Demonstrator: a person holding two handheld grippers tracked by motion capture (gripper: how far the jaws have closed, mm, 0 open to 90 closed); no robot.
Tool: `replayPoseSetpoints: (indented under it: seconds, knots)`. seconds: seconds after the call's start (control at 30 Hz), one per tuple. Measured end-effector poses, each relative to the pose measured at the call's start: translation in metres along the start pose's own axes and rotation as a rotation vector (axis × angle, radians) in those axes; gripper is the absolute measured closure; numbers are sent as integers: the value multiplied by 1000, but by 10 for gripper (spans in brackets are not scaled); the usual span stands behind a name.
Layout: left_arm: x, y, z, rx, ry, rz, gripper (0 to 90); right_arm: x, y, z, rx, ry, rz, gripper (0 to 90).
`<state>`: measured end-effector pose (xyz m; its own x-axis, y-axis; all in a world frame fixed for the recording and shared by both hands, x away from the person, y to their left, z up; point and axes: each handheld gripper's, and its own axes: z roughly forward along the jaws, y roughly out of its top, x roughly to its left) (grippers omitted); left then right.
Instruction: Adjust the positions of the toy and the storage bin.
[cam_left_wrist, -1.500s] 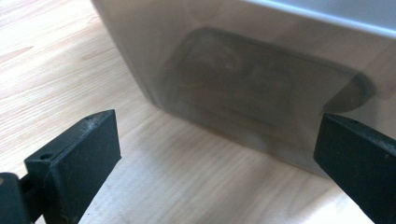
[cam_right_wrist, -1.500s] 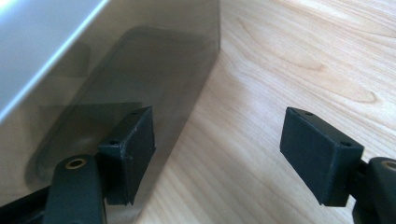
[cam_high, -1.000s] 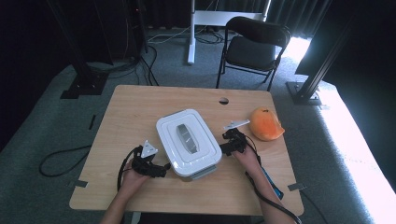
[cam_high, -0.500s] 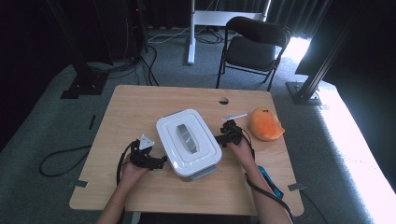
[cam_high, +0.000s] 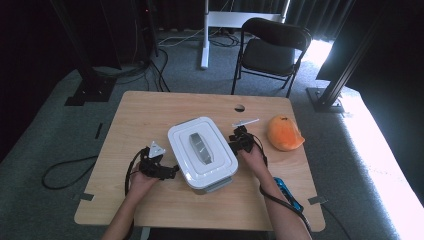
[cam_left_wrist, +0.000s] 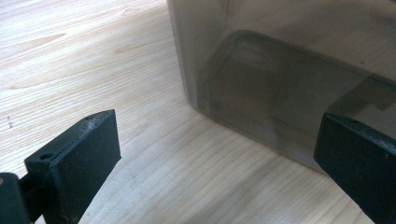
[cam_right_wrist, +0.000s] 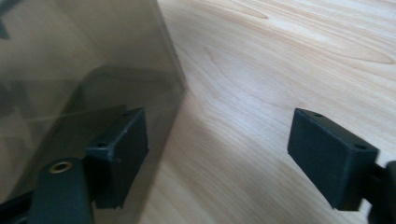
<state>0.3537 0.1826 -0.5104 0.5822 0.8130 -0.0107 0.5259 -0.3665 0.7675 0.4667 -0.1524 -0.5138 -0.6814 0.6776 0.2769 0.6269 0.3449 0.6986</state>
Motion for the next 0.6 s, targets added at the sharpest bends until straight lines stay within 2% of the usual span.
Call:
replayPoseSetpoints:
  seconds: [0.2, 0.33, 0.53, 0.6]
  knots:
    - [-4, 2, 0, 11, 0, 16, 9, 4, -2, -7, 2, 5, -35, 243]
    - [-12, 3, 0, 12, -9, 26, 10, 2, -6, -12, 15, 24, -33, 244]
    - [-19, 4, 0, 17, -19, 46, 9, 1, -11, -20, 25, 21, -50, 246]
    - [-25, 4, 0, 22, -30, 59, 9, 0, -15, -24, 26, 33, -49, 246]
